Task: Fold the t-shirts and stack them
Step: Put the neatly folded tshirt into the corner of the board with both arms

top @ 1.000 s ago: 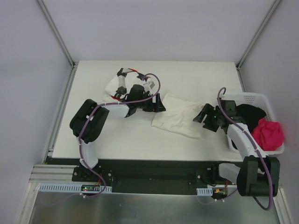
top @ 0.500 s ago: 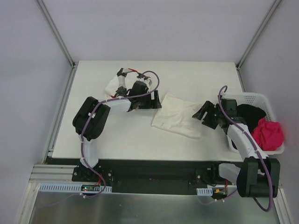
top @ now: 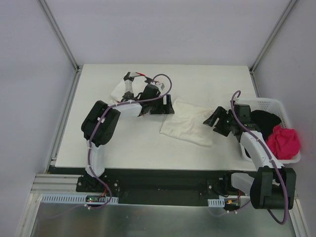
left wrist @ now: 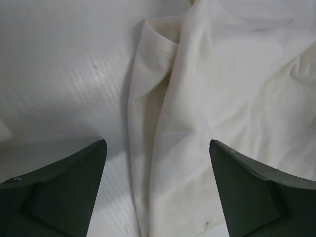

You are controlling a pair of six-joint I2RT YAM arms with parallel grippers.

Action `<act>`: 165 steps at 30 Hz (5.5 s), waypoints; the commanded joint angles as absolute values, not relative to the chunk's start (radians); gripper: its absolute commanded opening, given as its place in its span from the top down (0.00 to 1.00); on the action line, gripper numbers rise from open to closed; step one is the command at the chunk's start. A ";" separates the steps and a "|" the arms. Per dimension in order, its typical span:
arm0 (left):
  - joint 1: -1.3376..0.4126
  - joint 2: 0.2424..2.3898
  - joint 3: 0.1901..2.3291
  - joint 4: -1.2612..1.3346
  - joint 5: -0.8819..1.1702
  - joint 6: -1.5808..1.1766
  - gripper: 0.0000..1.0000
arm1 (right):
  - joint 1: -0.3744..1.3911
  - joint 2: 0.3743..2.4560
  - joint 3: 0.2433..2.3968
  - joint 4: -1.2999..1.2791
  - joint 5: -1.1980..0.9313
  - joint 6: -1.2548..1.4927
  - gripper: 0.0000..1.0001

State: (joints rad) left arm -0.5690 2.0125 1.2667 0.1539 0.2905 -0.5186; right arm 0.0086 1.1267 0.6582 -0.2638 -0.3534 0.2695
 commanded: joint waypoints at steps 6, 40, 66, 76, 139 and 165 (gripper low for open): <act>-0.646 2.049 1.264 0.078 0.383 -0.575 0.15 | -0.020 1.137 0.680 -0.229 -0.362 0.273 0.25; -0.683 2.126 1.270 0.202 0.531 -0.653 0.86 | -0.037 1.144 0.684 -0.247 -0.396 0.267 0.25; -0.494 1.803 1.040 0.236 0.431 -0.638 1.00 | -0.040 1.160 0.683 -0.248 -0.379 0.252 0.25; -0.483 1.785 1.002 0.247 0.433 -0.624 1.00 | -0.019 1.226 0.675 -0.203 -0.384 0.282 0.25; -0.480 1.970 1.028 0.380 0.551 -0.681 1.00 | 0.166 1.703 0.704 0.291 -0.486 0.497 0.71; -0.443 1.974 1.089 0.532 0.543 -0.729 1.00 | 0.172 1.718 0.768 0.331 -0.503 0.538 0.99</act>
State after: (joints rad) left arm -0.4561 2.0106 1.0256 0.5026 0.5671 -0.7513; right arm 0.1543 1.7264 0.7197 0.3252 -0.4843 0.5236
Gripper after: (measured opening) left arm 0.026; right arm 0.089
